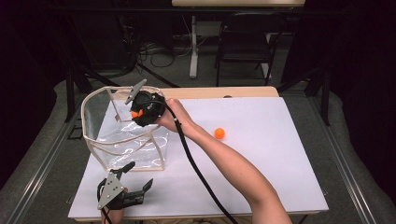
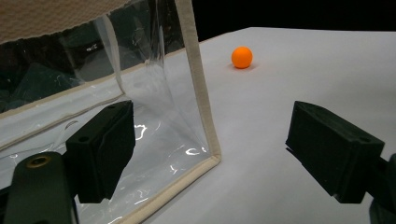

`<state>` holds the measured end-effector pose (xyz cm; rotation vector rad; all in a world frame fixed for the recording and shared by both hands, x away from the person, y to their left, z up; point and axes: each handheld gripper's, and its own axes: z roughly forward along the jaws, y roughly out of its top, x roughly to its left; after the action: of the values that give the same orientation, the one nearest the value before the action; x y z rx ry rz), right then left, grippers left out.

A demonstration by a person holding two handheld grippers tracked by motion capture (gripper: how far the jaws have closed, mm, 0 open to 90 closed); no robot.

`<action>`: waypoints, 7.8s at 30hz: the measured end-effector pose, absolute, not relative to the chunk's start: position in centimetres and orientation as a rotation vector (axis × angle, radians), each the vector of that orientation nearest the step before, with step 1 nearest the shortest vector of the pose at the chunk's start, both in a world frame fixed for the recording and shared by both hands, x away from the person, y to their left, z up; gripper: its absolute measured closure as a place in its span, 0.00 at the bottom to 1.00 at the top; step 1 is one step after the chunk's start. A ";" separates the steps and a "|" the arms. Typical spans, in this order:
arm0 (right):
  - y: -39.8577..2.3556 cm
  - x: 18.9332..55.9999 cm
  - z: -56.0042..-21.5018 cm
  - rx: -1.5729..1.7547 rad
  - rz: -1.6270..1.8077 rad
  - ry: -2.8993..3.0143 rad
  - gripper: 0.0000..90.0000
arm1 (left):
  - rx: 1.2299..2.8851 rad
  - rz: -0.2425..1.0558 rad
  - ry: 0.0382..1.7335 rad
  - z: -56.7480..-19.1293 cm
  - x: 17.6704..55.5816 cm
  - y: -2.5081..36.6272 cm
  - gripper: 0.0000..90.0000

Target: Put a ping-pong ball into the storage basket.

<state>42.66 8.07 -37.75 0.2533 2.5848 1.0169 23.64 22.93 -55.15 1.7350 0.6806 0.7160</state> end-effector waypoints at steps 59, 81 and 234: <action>-2.8 42.2 -35.9 0.454 1.321 2.494 0.03 | 1.731 0.720 0.686 -55.1 23.5 23.0 0.17; -7.8 41.3 -38.2 0.520 1.307 2.465 0.02 | 1.733 0.719 0.686 -55.2 23.6 22.9 0.17; -16.2 45.2 -55.7 1.014 1.000 2.354 0.56 | 1.739 0.714 0.669 -55.2 23.4 22.7 0.17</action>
<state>45.24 -16.16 -55.72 1.0144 2.3535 1.0005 23.37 22.74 -55.25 1.7388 0.6689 0.7135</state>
